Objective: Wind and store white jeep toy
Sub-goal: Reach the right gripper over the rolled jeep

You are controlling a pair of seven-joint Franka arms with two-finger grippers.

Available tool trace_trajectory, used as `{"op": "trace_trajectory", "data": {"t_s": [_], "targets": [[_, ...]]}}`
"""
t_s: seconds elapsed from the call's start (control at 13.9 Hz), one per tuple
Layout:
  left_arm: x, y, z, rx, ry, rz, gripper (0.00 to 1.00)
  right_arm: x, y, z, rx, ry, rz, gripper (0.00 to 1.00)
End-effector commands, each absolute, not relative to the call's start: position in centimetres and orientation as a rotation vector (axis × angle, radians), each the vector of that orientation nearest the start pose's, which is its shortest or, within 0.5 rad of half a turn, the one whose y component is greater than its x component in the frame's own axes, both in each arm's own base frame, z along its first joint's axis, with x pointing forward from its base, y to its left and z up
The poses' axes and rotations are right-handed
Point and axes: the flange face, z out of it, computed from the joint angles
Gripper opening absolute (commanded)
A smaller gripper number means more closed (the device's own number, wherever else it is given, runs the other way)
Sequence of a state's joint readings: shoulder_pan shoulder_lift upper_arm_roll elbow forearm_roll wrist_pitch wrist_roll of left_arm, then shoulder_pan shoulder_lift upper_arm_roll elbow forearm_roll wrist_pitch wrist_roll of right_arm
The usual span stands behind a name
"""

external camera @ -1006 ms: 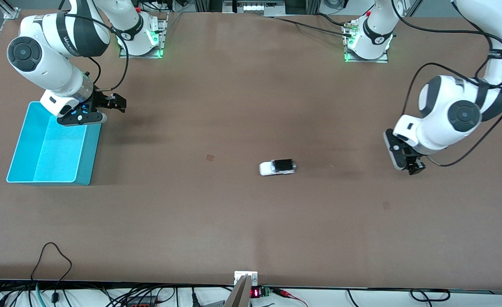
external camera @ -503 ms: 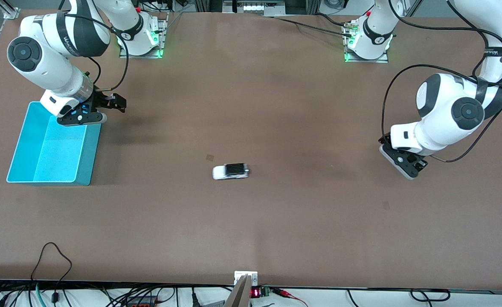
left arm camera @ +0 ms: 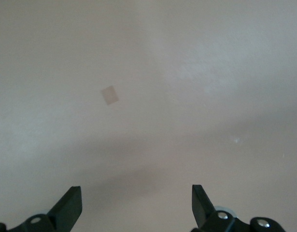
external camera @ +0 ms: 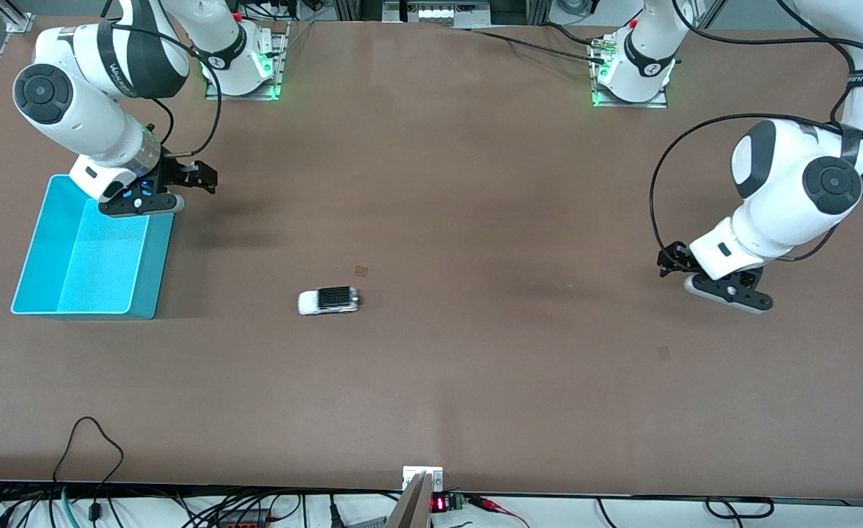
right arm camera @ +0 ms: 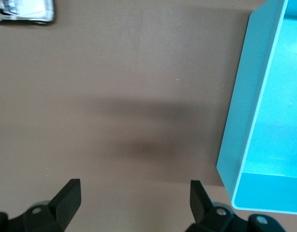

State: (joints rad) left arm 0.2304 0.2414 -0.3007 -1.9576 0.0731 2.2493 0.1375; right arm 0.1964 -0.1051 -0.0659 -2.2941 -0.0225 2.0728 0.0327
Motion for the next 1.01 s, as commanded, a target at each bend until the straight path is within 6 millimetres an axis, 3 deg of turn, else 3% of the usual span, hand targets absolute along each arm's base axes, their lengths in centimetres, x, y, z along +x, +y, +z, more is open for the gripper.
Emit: {"op": "trace_trajectory", "data": {"t_s": [0.0, 0.22, 0.36, 0.65, 0.93], "targets": [[60.9, -2.8, 39.5, -3.138, 0.193, -0.152, 1.00, 48.4, 6.4, 38.6, -3.150, -0.189, 0.183, 1.00], [61.6, -1.0, 42.4, -3.132, 0.057, -0.127, 1.00, 48.7, 6.5, 39.0, -3.154, -0.201, 0.158, 1.00], [62.1, 0.2, 45.0, -3.125, -0.065, -0.113, 1.00, 49.9, 7.5, 40.4, -3.149, -0.261, 0.120, 1.00], [61.7, 2.7, 49.9, -3.158, -0.275, -0.135, 1.00, 54.7, 8.3, 42.2, -3.083, -0.693, 0.094, 1.00], [61.6, 2.8, 55.6, -3.153, -0.253, -0.108, 1.00, 59.0, 8.6, 41.6, -2.920, -1.211, 0.082, 1.00]]}}
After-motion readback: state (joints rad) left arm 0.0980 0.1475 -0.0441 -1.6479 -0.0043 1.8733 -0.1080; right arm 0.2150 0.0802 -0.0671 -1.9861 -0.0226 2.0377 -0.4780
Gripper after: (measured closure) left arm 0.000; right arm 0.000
